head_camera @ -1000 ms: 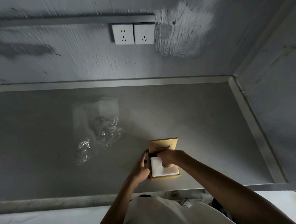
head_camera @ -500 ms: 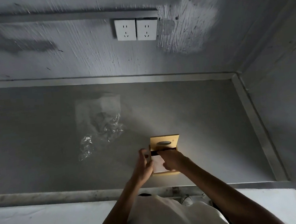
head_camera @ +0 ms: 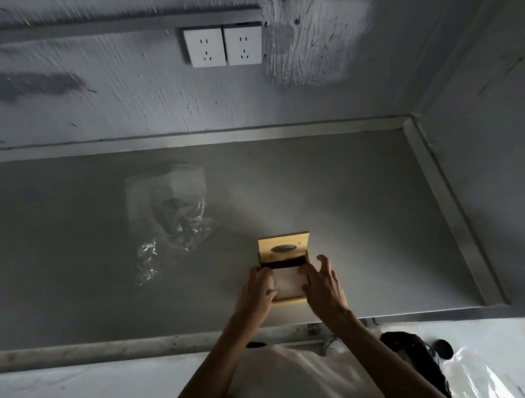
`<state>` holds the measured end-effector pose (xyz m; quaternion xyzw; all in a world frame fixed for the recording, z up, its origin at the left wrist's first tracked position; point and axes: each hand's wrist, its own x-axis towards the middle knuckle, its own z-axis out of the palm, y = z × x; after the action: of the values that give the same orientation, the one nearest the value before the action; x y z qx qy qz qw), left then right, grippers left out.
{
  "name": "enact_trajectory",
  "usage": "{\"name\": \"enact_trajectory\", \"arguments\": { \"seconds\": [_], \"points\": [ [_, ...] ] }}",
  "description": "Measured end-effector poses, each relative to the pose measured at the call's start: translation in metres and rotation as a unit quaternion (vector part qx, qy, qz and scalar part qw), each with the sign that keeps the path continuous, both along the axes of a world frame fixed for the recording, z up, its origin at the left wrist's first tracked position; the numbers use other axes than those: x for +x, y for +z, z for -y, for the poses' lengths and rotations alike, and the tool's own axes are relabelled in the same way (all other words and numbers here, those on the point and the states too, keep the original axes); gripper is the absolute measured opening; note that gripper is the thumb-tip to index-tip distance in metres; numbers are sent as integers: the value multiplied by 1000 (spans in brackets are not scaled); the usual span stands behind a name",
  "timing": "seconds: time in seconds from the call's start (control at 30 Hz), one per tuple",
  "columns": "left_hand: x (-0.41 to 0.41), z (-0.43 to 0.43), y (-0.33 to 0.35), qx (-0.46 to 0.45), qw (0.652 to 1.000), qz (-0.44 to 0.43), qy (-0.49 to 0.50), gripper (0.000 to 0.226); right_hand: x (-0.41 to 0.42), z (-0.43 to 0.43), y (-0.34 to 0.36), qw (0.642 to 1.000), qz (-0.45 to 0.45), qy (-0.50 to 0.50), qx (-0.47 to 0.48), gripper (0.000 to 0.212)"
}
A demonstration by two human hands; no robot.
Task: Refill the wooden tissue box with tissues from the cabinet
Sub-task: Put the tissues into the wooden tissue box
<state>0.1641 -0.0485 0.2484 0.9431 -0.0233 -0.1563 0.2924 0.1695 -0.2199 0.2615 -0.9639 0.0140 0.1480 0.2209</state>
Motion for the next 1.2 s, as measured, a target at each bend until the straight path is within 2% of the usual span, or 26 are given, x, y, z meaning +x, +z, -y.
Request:
{"name": "enact_trajectory", "arguments": {
  "seconds": [0.2,0.37,0.43,0.53,0.6,0.67,0.77,0.87,0.97,1.0,1.03,1.1,1.13,1.2],
  "points": [
    [3,4,1,30,999,-21,15,34,6,-4,-4,999,-38,15,5,32],
    [11,5,3,59,997,-43,26,54,9,-11,4,997,-55,21,-57,33],
    [13,4,2,64,996,-58,18,51,9,-10,4,995,-65,29,-68,32],
    [10,6,3,91,994,-60,8,50,8,-7,2,996,-69,36,-45,39],
    [7,7,2,101,994,-32,19,52,8,-5,3,998,-53,39,-23,47],
    [4,8,4,97,995,-9,22,51,5,-3,4,998,-35,47,-4,46],
    [1,6,6,84,996,-26,14,47,2,4,-3,994,-74,84,0,51],
    [-5,4,12,29,997,17,67,41,-3,15,-8,992,-25,34,121,47],
    [-10,-2,22,-27,982,88,165,27,-5,21,-1,954,-1,-103,282,44],
    [-10,-5,24,-28,979,106,171,22,-5,24,1,947,13,-132,292,42],
    [-8,-6,25,-22,981,113,158,19,-4,26,2,954,37,-134,267,39],
    [-4,-4,32,3,992,89,92,20,0,23,11,975,87,-61,198,38],
    [0,-1,36,20,997,55,49,25,4,17,17,983,80,-10,165,38],
    [12,5,46,73,996,-38,-45,34,18,0,29,993,7,85,80,38]
  ]
}}
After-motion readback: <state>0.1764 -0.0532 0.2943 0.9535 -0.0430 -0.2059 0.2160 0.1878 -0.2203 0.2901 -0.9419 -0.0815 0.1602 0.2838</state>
